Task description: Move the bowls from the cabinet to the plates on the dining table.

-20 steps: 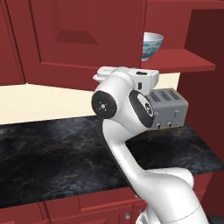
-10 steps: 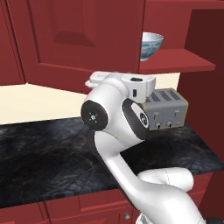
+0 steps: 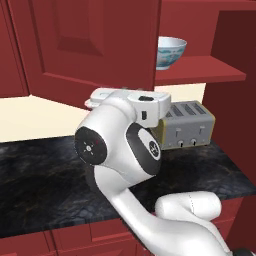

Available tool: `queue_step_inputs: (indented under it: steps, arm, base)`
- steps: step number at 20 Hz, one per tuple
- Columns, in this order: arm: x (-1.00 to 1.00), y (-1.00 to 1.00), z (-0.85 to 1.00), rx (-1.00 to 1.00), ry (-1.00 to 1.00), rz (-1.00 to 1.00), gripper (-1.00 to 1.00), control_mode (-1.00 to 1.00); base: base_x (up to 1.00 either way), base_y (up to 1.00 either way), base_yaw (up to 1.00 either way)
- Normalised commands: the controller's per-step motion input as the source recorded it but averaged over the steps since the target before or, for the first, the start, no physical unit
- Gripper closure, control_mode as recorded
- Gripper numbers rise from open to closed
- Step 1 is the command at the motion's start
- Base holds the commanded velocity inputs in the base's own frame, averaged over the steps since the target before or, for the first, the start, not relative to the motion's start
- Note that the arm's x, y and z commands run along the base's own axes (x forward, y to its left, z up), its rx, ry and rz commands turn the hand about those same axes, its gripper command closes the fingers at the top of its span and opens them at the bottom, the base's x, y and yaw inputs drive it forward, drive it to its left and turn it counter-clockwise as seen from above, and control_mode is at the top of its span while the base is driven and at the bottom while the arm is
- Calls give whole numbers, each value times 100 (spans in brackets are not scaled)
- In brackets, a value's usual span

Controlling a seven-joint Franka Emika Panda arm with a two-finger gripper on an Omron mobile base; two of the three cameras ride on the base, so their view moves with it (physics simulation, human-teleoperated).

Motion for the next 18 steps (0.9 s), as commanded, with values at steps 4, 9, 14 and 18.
queue_step_inputs:
  steps: [4, 9, 14, 18]
  arm:
    - [-22, 11, 3, 0, -2, 0, -100, -100]
    - [-17, 8, 1, 0, -2, 2, -100, -100]
    - [-47, 28, 5, -2, 0, 5, -100, -100]
    - [-40, 0, 2, -10, 19, 0, -100, -100]
  base:
    - [0, 0, 0]
    - [0, 0, 0]
    - [0, 0, 0]
    - [0, 0, 0]
